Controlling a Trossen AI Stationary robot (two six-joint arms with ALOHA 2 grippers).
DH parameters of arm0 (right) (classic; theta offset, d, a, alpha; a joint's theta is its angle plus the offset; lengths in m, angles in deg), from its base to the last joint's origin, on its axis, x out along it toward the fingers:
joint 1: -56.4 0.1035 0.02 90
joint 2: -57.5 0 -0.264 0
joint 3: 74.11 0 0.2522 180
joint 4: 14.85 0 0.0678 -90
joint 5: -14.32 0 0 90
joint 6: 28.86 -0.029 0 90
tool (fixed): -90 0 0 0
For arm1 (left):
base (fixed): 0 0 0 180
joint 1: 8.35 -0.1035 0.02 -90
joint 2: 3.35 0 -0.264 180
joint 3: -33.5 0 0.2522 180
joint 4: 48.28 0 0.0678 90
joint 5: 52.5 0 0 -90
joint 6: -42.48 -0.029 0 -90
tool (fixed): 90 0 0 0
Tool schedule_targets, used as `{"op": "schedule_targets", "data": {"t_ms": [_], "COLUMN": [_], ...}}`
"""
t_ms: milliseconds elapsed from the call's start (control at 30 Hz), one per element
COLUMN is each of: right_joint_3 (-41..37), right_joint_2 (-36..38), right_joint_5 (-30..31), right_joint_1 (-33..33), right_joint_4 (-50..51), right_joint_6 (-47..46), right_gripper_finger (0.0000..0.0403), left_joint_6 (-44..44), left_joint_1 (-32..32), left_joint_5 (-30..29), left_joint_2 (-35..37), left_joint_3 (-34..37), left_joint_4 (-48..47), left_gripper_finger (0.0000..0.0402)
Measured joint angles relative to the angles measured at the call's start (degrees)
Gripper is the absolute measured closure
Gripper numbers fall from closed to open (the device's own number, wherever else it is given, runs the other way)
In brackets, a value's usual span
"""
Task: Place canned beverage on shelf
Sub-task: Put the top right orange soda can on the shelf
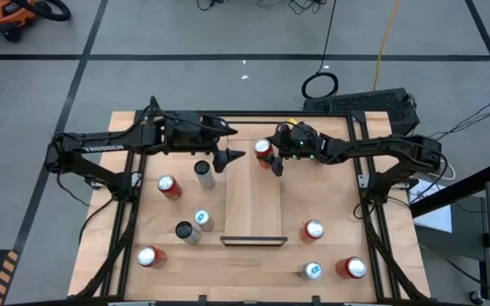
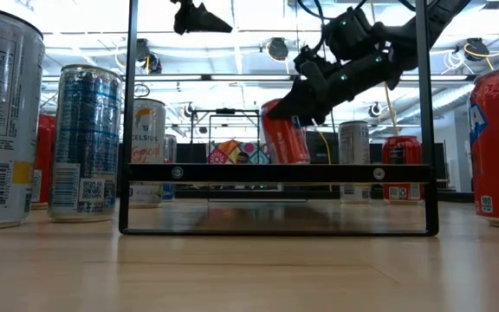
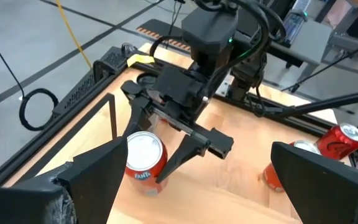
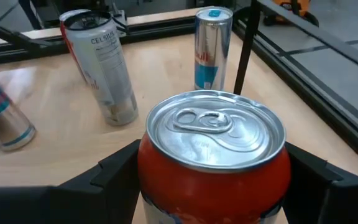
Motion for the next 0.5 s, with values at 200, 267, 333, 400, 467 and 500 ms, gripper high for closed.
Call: {"op": "schedule_targets", "data": {"t_ms": [200, 267, 333, 400, 467, 500], "right_joint_3": [0.02, 0.02, 0.02, 0.02, 0.02, 0.02], "right_joint_2": [-0.92, -0.96, -0.96, -0.96, -0.96, -0.96], "right_joint_5": [0.07, 0.05, 0.06, 0.06, 0.05, 0.05], "right_joint_1": [0.0, 0.0, 0.0, 0.0, 0.0, 0.0], "right_joint_4": [-0.05, -0.05, -0.02, 0.0, 0.04, 0.06], "right_joint_6": [0.62, 0.68, 0.68, 0.68, 0.68, 0.68], "right_gripper_finger": [0.0133, 0.0133, 0.0133, 0.0133, 0.0133, 0.0132], "left_joint_6": [-0.03, -0.03, -0.03, -0.03, -0.03, -0.03], "left_joint_1": [0.0, 0.0, 0.0, 0.0, 0.0, 0.0], "left_joint_5": [0.02, 0.02, 0.0, 0.01, 0.0, 0.0], "left_joint_2": [0.0, 0.0, 0.0, 0.0, 0.0, 0.0], "left_joint_3": [0.0, 0.0, 0.0, 0.0, 0.0, 0.0], "left_joint_4": [-0.63, -0.63, -0.63, -0.63, -0.63, -0.63], "left_gripper_finger": [0.0004, 0.0004, 0.0004, 0.0004, 0.0004, 0.0004]}}
